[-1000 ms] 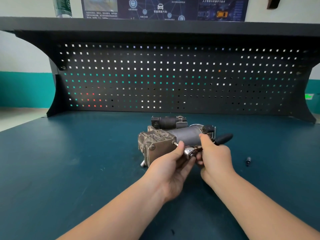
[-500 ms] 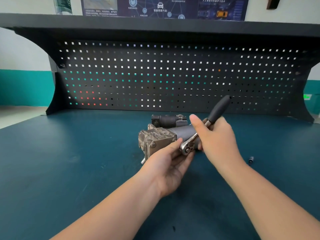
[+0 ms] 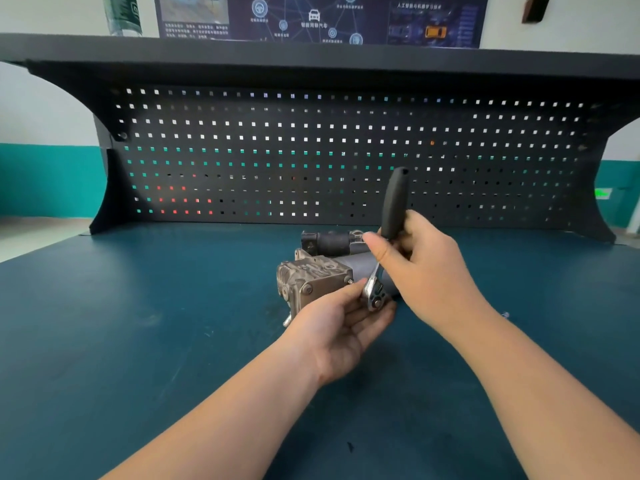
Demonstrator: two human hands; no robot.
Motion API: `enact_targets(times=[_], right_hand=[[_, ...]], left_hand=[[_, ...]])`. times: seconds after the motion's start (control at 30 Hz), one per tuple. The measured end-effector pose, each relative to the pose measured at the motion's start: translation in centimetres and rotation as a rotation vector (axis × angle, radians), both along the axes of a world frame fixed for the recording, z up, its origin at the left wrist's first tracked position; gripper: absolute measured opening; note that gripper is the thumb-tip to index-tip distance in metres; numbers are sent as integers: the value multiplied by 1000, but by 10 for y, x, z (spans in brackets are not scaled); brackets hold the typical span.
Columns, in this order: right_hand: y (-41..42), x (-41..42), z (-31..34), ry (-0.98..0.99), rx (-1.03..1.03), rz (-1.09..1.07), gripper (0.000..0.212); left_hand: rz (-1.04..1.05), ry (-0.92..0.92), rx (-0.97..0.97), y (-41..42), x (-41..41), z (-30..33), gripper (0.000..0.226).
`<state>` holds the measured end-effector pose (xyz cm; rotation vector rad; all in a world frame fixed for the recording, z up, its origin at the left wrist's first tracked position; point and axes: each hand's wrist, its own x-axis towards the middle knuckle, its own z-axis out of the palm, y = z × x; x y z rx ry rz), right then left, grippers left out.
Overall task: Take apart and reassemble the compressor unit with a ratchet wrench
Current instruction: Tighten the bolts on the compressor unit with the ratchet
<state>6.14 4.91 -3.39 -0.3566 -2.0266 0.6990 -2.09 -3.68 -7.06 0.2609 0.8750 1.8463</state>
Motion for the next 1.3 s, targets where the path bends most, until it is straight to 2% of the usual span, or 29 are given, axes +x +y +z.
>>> enact_targets(times=[0.1, 0.17, 0.23, 0.27, 0.3, 0.33, 0.37, 0.47, 0.5, 0.6, 0.67, 0.73, 0.77, 0.83, 0.87, 0.9, 0.93, 0.97, 1.1, 1.17, 1.3], right_hand=[[5, -7, -10, 77, -264, -184, 23], [12, -12, -19, 142, -708, -199, 27], [11, -14, -25, 196, -1201, -89, 27], [11, -14, -27, 200, -1323, -58, 28], [11, -14, -27, 190, -1346, -53, 29], [11, -15, -27, 181, -1257, -69, 29], [13, -16, -25, 192, -1069, -98, 29], [6, -12, -12, 171, -353, -121, 25], [3, -9, -10, 133, -192, -85, 24], [-1, -6, -8, 38, 14, -28, 23], [2, -8, -10, 64, -32, -94, 23], [5, -13, -14, 125, -325, -183, 24], [9, -15, -17, 162, -595, -176, 26], [11, -16, -23, 219, -1214, -35, 33], [11, -15, -26, 231, -1415, 24, 35], [12, -15, -29, 229, -1512, 42, 36], [12, -15, -29, 214, -1513, 32, 37], [13, -17, -29, 203, -1422, 5, 37], [10, -18, -21, 229, -635, -100, 28], [6, -13, -15, 191, -357, -91, 25], [-1, -5, -8, 98, -132, -34, 21]], left_hand=[[-3, 2, -6, 0, -1, 1, 26], [-8, 7, -15, 0, -1, 1, 25], [-22, 32, -36, 1, -1, 1, 23], [-25, 42, -45, 1, 0, 0, 22], [-23, 45, -49, 1, 0, 0, 22], [-19, 40, -52, 1, 1, 0, 21], [-15, 31, -53, 0, 1, 1, 21], [-20, -23, -38, -3, -1, 5, 18], [-28, -41, -32, -4, -2, 6, 17], [-43, -70, -24, -5, -2, 6, 17], [-25, -54, -22, -3, -1, 5, 15], [-7, -36, -24, -1, -1, 5, 14], [-6, -26, -25, -1, -1, 5, 15], [-11, 6, -31, 0, -1, 4, 17], [-15, 21, -38, 0, 0, 3, 18], [-17, 30, -43, 0, 0, 3, 18], [-15, 32, -48, 0, 0, 3, 18], [-12, 26, -47, 0, 0, 3, 18], [12, -17, -18, -1, -3, 6, 19], [-3, -40, -18, -3, -3, 7, 20], [-31, -64, -27, -4, -2, 6, 20]])
